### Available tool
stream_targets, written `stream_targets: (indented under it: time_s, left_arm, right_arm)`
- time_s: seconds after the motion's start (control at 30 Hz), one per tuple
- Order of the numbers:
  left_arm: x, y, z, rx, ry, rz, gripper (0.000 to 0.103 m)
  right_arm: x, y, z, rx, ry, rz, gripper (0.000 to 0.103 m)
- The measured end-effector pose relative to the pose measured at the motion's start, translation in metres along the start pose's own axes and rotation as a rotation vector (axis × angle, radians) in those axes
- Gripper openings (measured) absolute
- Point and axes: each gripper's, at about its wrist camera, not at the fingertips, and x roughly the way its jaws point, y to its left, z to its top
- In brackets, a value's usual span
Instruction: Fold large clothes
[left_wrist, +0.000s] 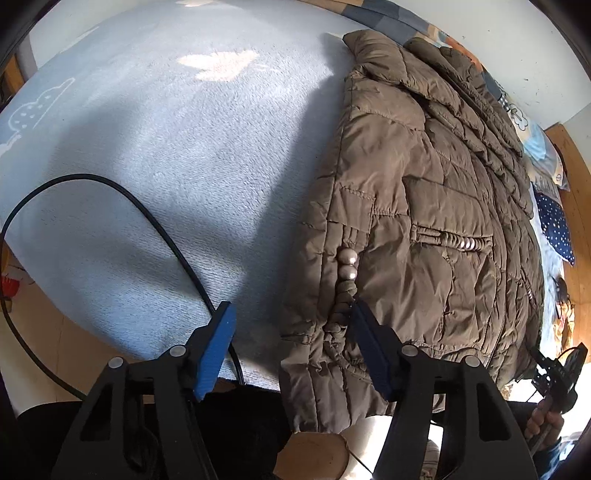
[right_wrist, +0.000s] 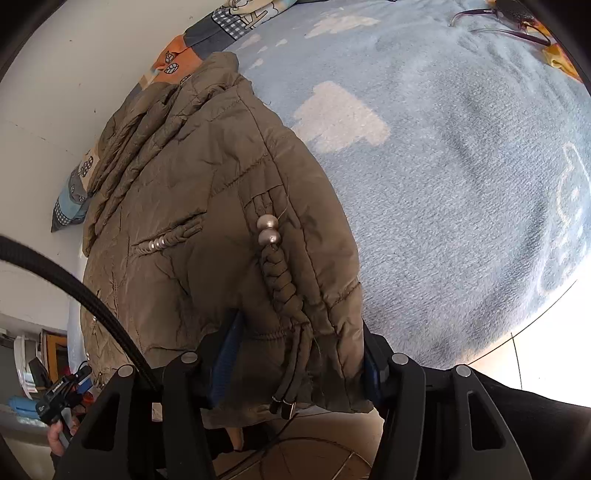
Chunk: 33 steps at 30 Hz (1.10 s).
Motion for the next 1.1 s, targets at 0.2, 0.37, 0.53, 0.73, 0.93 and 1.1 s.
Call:
stream_targets:
  time_s: [0.2, 0.37, 0.53, 0.73, 0.93, 1.1]
  left_arm:
    - [0.012, -0.008, -0.009, 0.028, 0.061, -0.018, 0.064]
    - [0.019, -0.015, -0.020, 0.047, 0.077, -0.003, 0.064]
    - [0.014, -0.031, -0.033, 0.097, 0.019, 0.040, 0.052]
    - [0.015, -0.037, -0.041, 0.110, -0.003, 0.072, 0.051]
    - [0.026, -0.040, -0.044, 0.092, -0.019, 0.098, 0.053]
    - [0.033, -0.038, -0.045, 0.089, -0.023, 0.100, 0.053]
  right_arm:
    - [0.005, -0.001, 0.004, 0.019, 0.013, 0.000, 0.063]
    - [0.006, -0.001, 0.003, 0.020, 0.016, -0.006, 0.063]
    - [0.006, 0.005, 0.002, -0.011, 0.012, -0.033, 0.046]
    - [0.009, 0.004, 0.003, -0.010, 0.017, -0.039, 0.045]
    - [0.013, 0.010, 0.004, -0.034, 0.016, -0.059, 0.041]
    - [0.017, 0.007, 0.004, -0.025, 0.020, -0.061, 0.042]
